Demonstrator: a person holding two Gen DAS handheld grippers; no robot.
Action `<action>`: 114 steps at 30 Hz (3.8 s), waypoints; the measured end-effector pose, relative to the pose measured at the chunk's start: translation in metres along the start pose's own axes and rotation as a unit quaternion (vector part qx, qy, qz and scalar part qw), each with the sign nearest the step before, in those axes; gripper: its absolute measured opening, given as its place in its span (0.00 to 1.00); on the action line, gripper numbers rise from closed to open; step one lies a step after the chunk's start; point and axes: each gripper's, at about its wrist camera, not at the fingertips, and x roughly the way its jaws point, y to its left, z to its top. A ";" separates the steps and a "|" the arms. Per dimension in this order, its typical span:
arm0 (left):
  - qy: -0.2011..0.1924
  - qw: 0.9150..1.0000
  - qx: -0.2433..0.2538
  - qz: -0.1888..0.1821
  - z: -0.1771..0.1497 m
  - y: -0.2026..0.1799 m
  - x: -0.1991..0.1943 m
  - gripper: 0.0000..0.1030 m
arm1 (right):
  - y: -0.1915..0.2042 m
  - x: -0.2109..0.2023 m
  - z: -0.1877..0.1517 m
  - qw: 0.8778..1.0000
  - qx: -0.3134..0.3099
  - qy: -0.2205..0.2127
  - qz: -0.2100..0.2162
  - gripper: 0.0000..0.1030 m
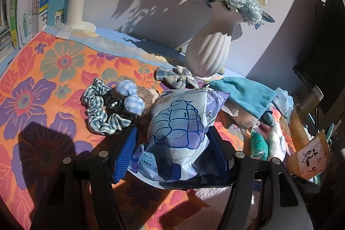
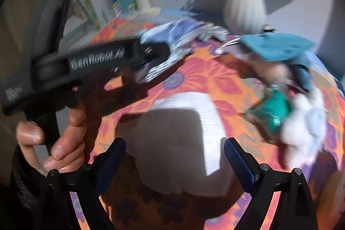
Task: Organize soft objects
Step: 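Grasp the blue-white printed bag with the left gripper while the right grasps the paper towel, then carry both items to the glass bowl and open both grippers over it, then move both grippers back over the flowered cloth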
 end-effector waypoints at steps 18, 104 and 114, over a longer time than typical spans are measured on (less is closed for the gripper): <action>-0.009 0.999 0.028 -0.027 -0.005 -0.011 -0.010 0.61 | -0.013 -0.024 -0.023 0.997 0.036 -0.040 -0.048 0.10; -0.036 0.957 0.219 -0.189 -0.022 -0.354 -0.127 0.77 | -0.230 -0.319 -0.165 0.895 0.364 -0.191 -0.173 0.56; -0.046 0.979 0.152 -0.131 -0.007 -0.250 -0.143 0.77 | -0.168 -0.317 -0.129 0.916 0.290 -0.202 -0.191 0.56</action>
